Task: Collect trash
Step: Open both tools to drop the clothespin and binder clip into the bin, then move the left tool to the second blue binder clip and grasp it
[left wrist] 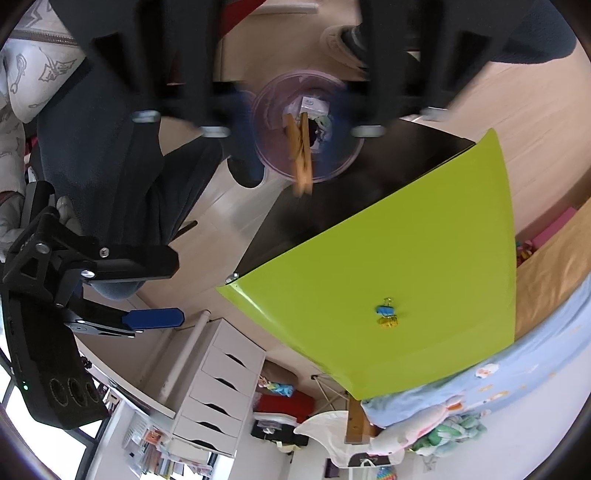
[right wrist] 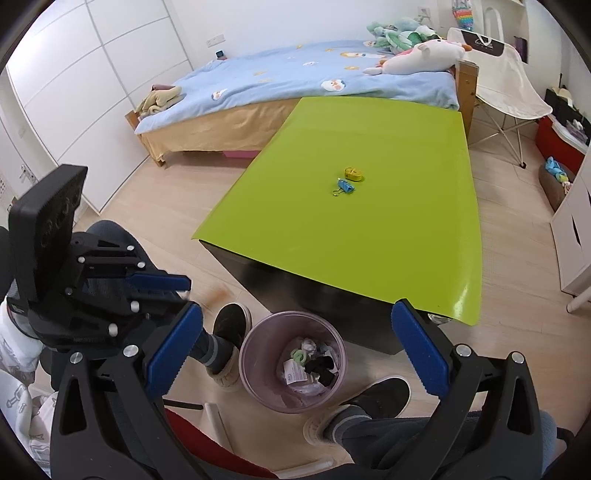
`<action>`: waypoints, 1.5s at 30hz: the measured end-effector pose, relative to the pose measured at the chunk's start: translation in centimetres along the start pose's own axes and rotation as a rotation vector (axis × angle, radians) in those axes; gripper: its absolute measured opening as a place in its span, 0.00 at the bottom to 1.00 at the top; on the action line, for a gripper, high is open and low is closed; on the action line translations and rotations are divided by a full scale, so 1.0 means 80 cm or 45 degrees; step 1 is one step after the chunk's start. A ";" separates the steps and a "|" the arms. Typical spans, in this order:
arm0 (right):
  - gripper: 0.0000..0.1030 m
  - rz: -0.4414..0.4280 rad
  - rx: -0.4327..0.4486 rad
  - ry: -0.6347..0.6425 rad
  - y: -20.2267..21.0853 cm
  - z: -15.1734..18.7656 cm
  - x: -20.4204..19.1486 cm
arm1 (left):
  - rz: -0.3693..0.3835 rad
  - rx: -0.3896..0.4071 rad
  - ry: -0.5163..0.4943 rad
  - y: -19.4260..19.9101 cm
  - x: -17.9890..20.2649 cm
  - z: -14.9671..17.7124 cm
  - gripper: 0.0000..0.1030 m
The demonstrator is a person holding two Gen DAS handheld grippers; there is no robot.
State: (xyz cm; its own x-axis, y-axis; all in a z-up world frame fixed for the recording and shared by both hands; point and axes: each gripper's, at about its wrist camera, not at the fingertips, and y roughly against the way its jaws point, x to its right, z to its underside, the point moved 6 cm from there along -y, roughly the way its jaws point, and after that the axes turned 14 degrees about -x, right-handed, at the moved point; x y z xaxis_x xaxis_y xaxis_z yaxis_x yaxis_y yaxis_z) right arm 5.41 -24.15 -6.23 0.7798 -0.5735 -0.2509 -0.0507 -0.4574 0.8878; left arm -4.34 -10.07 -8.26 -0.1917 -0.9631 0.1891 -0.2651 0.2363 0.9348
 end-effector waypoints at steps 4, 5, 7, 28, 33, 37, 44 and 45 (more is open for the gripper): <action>0.97 -0.009 -0.004 -0.017 -0.002 0.004 0.004 | -0.015 0.006 0.049 -0.004 -0.009 0.000 0.82; 0.97 -0.007 -0.005 -0.022 -0.002 0.005 0.005 | -0.019 0.009 0.060 -0.004 -0.011 -0.001 0.84; 0.97 -0.010 -0.007 -0.031 -0.004 0.006 0.007 | -0.033 0.016 0.082 -0.002 -0.015 -0.002 0.90; 0.97 0.002 -0.008 -0.073 -0.013 -0.038 0.039 | -0.061 0.119 0.152 0.012 -0.061 -0.084 0.93; 0.97 0.045 -0.031 -0.052 -0.019 -0.057 0.052 | -0.087 0.120 0.115 0.005 -0.073 -0.125 0.93; 0.97 0.066 -0.042 -0.046 -0.022 -0.064 0.061 | -0.113 0.105 0.066 -0.010 -0.083 -0.161 0.93; 0.97 0.058 -0.052 -0.042 -0.027 -0.065 0.065 | -0.175 -0.001 -0.030 -0.059 -0.103 -0.208 0.93; 0.97 0.055 -0.055 -0.042 -0.029 -0.064 0.065 | -0.191 -0.022 -0.036 -0.067 -0.108 -0.213 0.93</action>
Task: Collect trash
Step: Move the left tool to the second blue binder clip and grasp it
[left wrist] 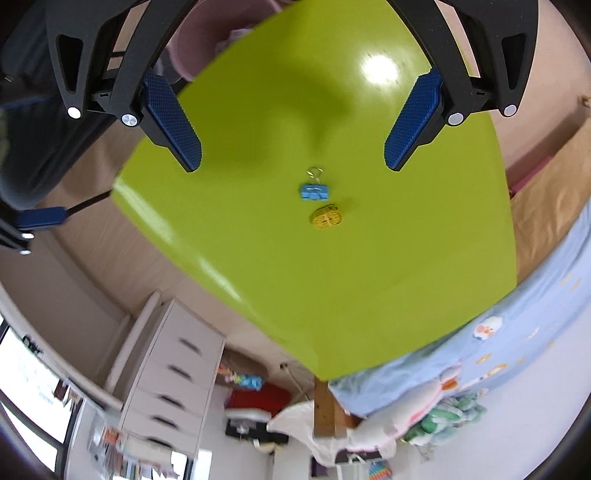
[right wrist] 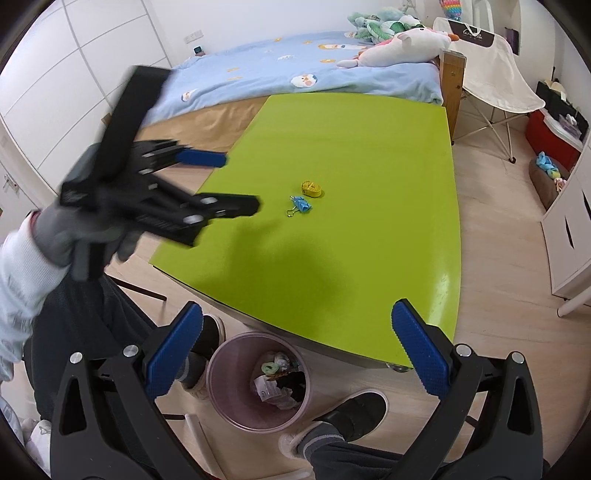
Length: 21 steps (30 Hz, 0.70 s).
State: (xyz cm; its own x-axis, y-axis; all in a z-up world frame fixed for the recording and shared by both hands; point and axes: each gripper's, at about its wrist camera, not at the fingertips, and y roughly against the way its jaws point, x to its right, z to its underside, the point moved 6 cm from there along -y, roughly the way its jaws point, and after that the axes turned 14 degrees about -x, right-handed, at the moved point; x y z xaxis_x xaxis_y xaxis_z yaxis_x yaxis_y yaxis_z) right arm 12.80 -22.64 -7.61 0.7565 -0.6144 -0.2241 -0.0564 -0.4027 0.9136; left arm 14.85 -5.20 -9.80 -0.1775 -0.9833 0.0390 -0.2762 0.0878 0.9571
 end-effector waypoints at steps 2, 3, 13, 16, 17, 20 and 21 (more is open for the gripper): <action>0.97 -0.006 -0.004 -0.003 -0.002 0.001 0.002 | -0.013 -0.044 -0.019 -0.020 -0.005 -0.007 0.93; 0.97 -0.008 -0.006 -0.005 -0.003 0.001 0.003 | -0.024 -0.058 -0.025 -0.028 -0.007 -0.009 0.93; 0.97 -0.016 -0.019 -0.019 -0.008 0.005 0.011 | -0.061 -0.183 -0.059 -0.090 -0.017 -0.028 0.77; 0.97 -0.018 -0.021 -0.027 -0.008 0.005 0.014 | -0.050 -0.195 -0.057 -0.098 -0.017 -0.031 0.66; 0.97 -0.019 -0.021 -0.030 -0.009 0.006 0.015 | -0.046 -0.196 -0.054 -0.100 -0.017 -0.031 0.63; 0.97 -0.024 -0.026 -0.040 -0.012 0.009 0.019 | -0.048 -0.208 -0.059 -0.107 -0.016 -0.031 0.52; 0.97 -0.025 -0.029 -0.042 -0.013 0.010 0.020 | -0.051 -0.211 -0.061 -0.108 -0.014 -0.031 0.50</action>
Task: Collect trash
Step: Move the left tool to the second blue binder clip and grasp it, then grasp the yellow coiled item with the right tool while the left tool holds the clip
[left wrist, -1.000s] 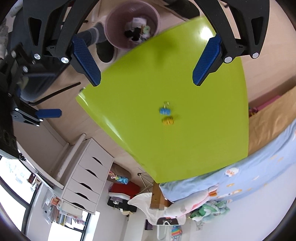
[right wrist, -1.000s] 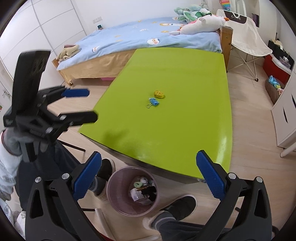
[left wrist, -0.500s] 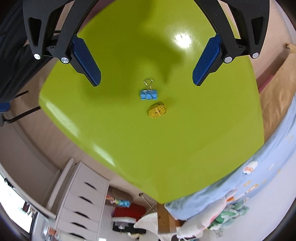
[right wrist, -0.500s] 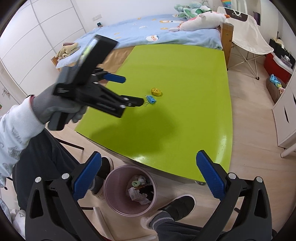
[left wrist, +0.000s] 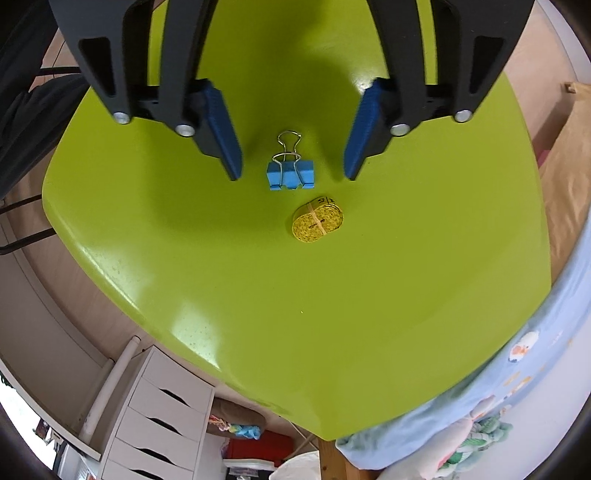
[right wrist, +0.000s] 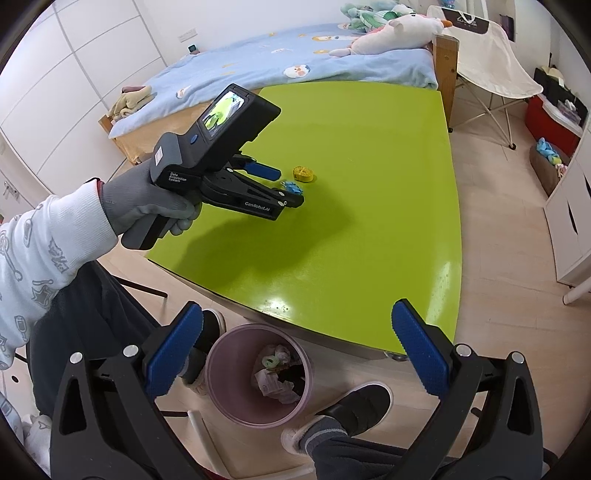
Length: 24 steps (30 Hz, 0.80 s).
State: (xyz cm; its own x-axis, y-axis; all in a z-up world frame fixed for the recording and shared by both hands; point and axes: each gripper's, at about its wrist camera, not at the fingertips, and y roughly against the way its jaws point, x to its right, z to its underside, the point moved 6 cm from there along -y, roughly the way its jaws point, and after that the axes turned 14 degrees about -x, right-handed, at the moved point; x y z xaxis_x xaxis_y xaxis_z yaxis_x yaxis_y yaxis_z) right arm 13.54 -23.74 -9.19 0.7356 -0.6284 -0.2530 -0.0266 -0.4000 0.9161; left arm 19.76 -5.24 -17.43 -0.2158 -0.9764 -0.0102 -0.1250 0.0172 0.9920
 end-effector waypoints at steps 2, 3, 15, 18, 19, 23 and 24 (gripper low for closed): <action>0.97 -0.003 -0.004 -0.004 -0.002 0.000 0.002 | -0.005 0.008 -0.004 0.000 0.001 0.000 0.49; 0.97 -0.004 -0.005 -0.005 -0.003 0.001 0.002 | -0.005 0.009 -0.002 0.000 0.000 0.000 0.48; 0.97 0.002 -0.010 0.006 -0.006 -0.005 -0.002 | 0.019 0.012 0.008 0.005 -0.001 -0.006 0.24; 0.97 0.005 -0.007 0.015 -0.007 -0.012 -0.003 | 0.022 0.028 0.027 0.014 -0.006 -0.001 0.24; 0.97 0.006 -0.006 0.020 -0.007 -0.015 -0.005 | 0.023 0.037 0.040 0.019 -0.009 0.003 0.24; 0.97 0.011 -0.006 0.049 -0.009 -0.037 -0.010 | 0.022 0.066 0.076 0.038 -0.021 0.015 0.24; 0.97 0.011 -0.008 0.053 -0.009 -0.043 -0.011 | 0.020 0.072 0.085 0.043 -0.026 0.019 0.24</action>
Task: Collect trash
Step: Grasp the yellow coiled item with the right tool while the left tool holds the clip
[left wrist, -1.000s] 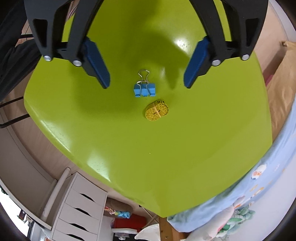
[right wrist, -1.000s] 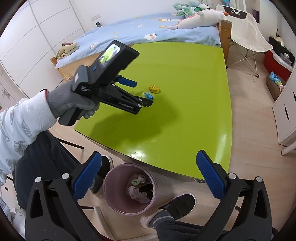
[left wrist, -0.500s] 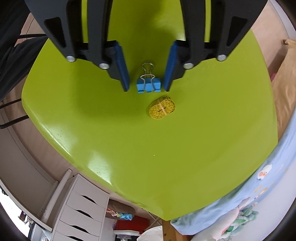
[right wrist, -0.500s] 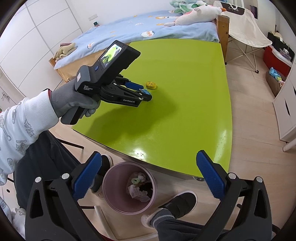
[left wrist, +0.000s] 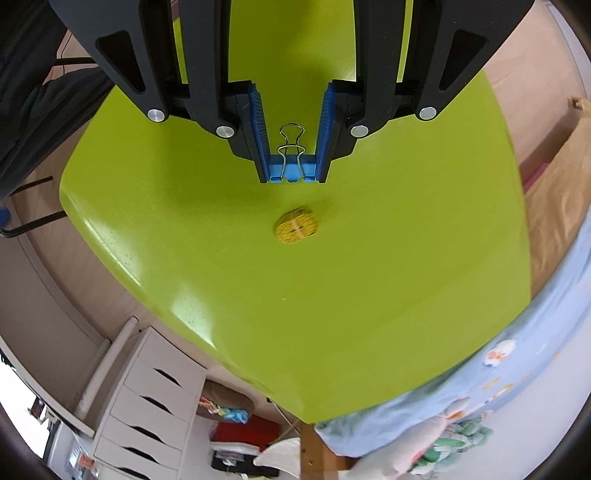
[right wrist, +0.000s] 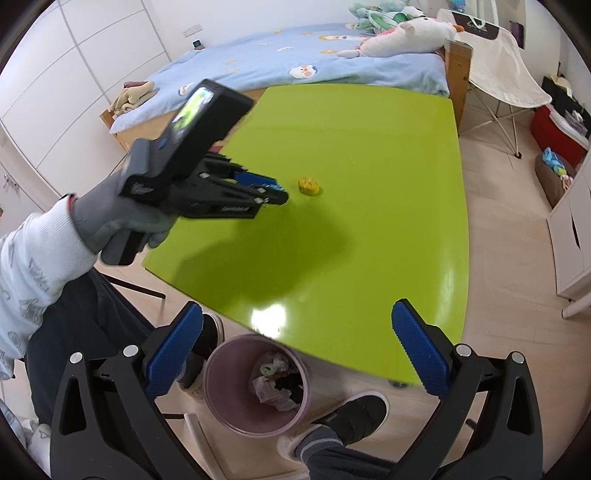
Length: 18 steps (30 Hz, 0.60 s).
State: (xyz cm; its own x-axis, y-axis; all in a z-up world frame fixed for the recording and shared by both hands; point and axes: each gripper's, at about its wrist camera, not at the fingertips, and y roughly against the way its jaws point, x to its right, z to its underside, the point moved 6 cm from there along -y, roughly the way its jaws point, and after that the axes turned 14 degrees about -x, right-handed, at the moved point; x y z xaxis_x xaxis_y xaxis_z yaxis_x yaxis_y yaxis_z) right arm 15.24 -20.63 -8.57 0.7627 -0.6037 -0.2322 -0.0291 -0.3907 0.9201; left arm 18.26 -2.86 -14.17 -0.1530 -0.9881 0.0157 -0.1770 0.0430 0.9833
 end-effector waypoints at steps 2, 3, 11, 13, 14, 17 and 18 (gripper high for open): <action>0.97 0.011 -0.002 0.009 -0.002 -0.018 0.000 | -0.008 0.010 0.017 0.011 -0.009 0.010 0.24; 0.97 0.019 -0.003 0.013 -0.004 -0.027 0.000 | -0.009 0.014 0.024 0.015 -0.013 0.014 0.24; 0.97 0.071 -0.127 0.029 -0.049 -0.115 0.004 | -0.013 0.046 0.086 0.044 -0.032 0.052 0.24; 0.97 0.090 -0.171 0.016 -0.065 -0.139 0.004 | -0.010 0.052 0.090 0.048 -0.034 0.061 0.24; 0.97 0.093 -0.188 0.011 -0.071 -0.147 0.003 | -0.006 0.053 0.094 0.049 -0.035 0.066 0.24; 0.97 0.091 -0.260 -0.020 -0.097 -0.175 0.002 | 0.007 0.057 0.112 0.050 -0.042 0.073 0.24; 0.97 0.096 -0.289 -0.039 -0.108 -0.184 0.003 | 0.016 0.063 0.125 0.051 -0.045 0.076 0.24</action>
State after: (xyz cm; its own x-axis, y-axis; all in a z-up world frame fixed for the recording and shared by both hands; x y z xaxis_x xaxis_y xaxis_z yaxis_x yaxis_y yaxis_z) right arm 25.18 -7.19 -11.90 0.7436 -0.6474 -0.1668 0.0636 -0.1799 0.9816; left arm 12.17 1.77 -11.36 -0.0597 -0.9971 0.0481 -0.2238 0.0603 0.9728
